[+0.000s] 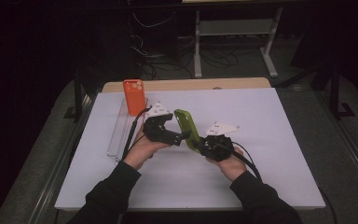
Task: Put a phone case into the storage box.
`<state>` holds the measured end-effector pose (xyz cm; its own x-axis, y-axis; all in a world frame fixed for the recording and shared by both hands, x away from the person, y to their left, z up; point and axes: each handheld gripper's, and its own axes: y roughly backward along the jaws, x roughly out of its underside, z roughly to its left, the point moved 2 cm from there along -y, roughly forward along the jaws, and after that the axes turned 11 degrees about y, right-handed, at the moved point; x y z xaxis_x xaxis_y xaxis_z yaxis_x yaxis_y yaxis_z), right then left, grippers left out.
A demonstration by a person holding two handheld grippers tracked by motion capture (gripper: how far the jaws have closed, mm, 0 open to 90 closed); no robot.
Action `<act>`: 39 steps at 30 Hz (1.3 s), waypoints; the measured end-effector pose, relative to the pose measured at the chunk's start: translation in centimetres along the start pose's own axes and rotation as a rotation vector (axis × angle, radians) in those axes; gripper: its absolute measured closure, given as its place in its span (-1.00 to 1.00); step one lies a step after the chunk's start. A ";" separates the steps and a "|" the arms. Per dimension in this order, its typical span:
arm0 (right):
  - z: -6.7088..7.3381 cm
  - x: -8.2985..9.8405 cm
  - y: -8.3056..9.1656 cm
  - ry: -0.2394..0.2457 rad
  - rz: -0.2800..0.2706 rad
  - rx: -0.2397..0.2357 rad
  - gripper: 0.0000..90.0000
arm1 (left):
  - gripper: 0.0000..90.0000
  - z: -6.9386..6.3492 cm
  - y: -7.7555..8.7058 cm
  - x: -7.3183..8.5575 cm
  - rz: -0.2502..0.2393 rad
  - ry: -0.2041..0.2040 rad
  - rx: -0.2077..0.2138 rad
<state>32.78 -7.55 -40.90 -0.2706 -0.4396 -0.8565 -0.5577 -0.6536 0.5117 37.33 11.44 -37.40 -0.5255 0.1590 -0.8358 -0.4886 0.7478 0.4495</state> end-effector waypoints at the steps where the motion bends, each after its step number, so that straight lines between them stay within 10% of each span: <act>1: 0.0 0.0 0.0 -0.001 -0.001 -0.002 0.69 | -1.00 0.0 -0.1 0.0 0.000 -0.003 0.002; 34: 1.1 -0.1 -0.5 0.025 -0.003 -0.016 0.67 | -0.79 -0.4 -0.8 0.1 -0.041 0.028 0.048; 39: 1.2 -0.2 -0.5 0.032 0.004 -0.018 0.16 | -0.73 -0.6 -0.5 -0.1 -0.060 0.027 0.033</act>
<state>32.15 -6.40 -41.05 -0.2469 -0.4616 -0.8521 -0.5421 -0.6630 0.5163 37.19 10.67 -37.36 -0.5149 0.0956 -0.8519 -0.4972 0.7762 0.3876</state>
